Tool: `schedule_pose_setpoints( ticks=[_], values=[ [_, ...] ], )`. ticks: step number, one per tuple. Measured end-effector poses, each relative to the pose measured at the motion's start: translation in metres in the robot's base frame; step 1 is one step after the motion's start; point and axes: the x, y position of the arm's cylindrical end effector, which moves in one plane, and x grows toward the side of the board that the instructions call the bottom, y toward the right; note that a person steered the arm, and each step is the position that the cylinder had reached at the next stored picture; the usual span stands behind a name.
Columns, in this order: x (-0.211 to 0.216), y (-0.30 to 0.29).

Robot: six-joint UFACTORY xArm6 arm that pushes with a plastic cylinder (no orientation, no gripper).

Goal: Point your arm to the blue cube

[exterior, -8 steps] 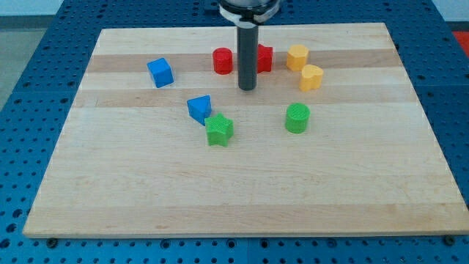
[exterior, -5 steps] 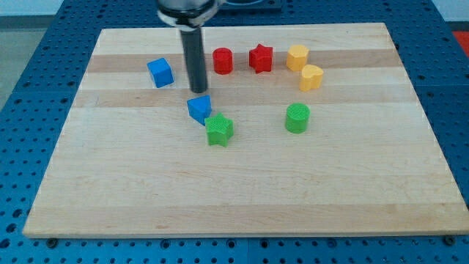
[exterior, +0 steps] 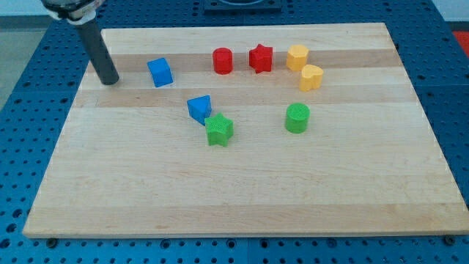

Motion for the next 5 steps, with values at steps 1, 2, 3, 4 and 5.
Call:
schedule_pose_setpoints(
  ticks=[1, 2, 3, 4, 5],
  values=[
    [-0.0207, 0.0027],
    [-0.0212, 0.0027],
    [-0.0205, 0.0119],
    [-0.023, 0.0113],
    [-0.023, 0.0093]
  ],
)
